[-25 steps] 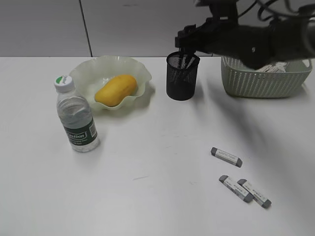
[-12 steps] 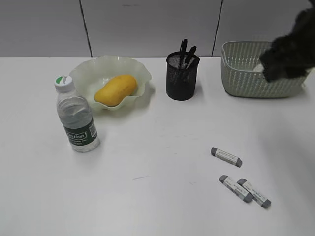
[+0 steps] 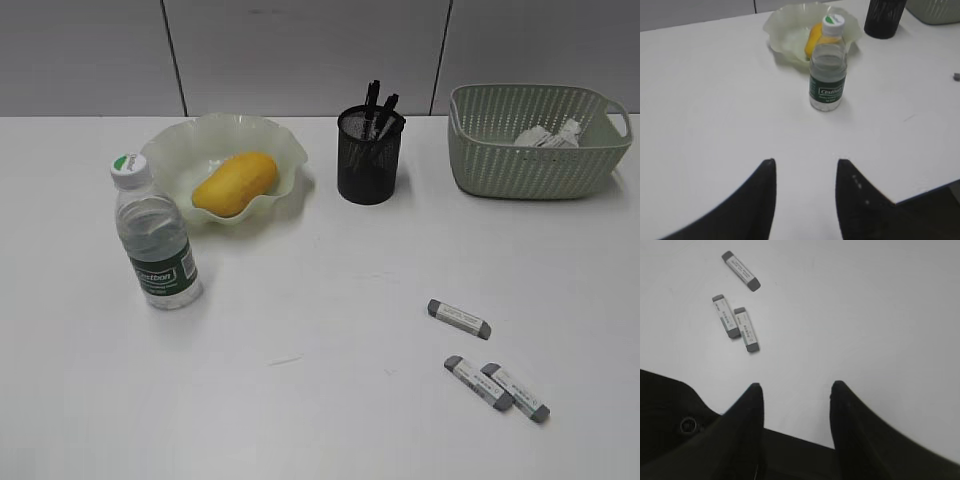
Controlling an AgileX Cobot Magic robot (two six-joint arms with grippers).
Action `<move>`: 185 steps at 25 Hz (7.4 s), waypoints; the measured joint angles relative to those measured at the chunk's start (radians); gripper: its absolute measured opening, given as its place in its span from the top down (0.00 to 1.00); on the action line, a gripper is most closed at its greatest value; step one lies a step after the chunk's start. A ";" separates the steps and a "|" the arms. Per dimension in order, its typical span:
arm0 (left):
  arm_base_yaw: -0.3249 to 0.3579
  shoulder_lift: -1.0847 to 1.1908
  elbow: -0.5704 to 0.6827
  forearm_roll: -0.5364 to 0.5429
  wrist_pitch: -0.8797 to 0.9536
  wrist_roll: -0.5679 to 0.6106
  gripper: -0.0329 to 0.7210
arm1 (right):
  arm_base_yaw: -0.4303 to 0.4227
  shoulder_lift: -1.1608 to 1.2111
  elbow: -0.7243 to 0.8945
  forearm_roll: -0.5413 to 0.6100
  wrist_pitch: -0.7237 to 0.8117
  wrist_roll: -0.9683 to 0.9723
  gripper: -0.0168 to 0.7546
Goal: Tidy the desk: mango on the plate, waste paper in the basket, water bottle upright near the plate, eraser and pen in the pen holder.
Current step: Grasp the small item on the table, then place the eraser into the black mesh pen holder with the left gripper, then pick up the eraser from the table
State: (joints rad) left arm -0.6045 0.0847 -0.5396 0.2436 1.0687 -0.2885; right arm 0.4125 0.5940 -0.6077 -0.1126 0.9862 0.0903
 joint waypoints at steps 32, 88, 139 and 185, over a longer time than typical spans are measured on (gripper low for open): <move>-0.229 1.505 -0.559 -0.430 -0.608 1.142 0.59 | 0.000 -0.566 0.097 0.002 0.051 0.001 0.59; -0.401 2.161 -0.958 -0.697 -0.618 1.489 0.50 | 0.000 -0.566 0.097 0.002 0.051 0.001 0.59; -0.068 2.198 -1.205 -0.982 -1.207 1.398 0.44 | 0.000 -0.569 0.097 0.002 0.051 0.001 0.66; -0.024 0.002 0.001 -0.116 -0.012 0.134 0.51 | 0.001 -0.419 0.076 0.019 -0.170 0.001 0.66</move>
State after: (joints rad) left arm -0.6282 0.0870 -0.5383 0.1272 1.0566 -0.1548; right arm 0.4134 0.1748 -0.5321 -0.0936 0.8164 0.0913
